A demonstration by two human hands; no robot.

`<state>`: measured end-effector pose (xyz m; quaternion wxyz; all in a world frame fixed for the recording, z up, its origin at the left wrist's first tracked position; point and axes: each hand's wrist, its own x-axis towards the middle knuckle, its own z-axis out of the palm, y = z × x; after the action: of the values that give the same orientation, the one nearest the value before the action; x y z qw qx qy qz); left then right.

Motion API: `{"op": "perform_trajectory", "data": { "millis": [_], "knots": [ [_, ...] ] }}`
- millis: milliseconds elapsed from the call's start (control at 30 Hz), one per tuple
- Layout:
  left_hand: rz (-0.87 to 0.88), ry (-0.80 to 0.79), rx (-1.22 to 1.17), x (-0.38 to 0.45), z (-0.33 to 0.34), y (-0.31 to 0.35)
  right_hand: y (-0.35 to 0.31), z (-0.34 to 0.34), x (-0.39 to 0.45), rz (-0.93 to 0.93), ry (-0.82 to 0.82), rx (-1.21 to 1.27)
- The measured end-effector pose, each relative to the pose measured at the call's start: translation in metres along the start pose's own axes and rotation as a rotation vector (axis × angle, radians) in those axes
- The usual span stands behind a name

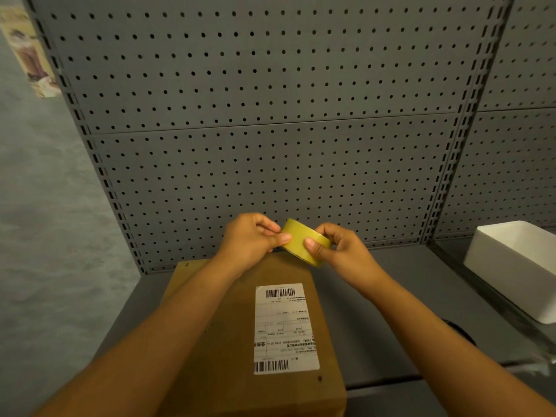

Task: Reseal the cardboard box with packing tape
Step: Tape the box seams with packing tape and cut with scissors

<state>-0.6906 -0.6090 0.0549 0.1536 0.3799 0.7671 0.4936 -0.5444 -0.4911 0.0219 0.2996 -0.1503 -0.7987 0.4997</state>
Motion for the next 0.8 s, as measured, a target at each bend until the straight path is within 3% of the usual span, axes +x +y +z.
{"op": "perform_trajectory", "data": {
  "millis": [300, 467, 667, 800],
  "knots": [
    [0.058, 0.007, 0.007, -0.0023, 0.0058, 0.0009, 0.0029, 0.0023, -0.001, -0.014, -0.036, 0.096],
    [-0.015, 0.007, 0.112, 0.0015, 0.0004, -0.0056, 0.0046, 0.0011, -0.0026, -0.01, -0.053, 0.12],
    [0.065, 0.102, 0.181, -0.0048, 0.0028, -0.0001, 0.0015, 0.0003, -0.0046, -0.01, -0.07, 0.121],
    [0.02, 0.061, 0.168, -0.0024, 0.002, 0.0006, 0.0013, -0.0014, -0.0071, -0.013, -0.085, 0.115]
  ]
}}
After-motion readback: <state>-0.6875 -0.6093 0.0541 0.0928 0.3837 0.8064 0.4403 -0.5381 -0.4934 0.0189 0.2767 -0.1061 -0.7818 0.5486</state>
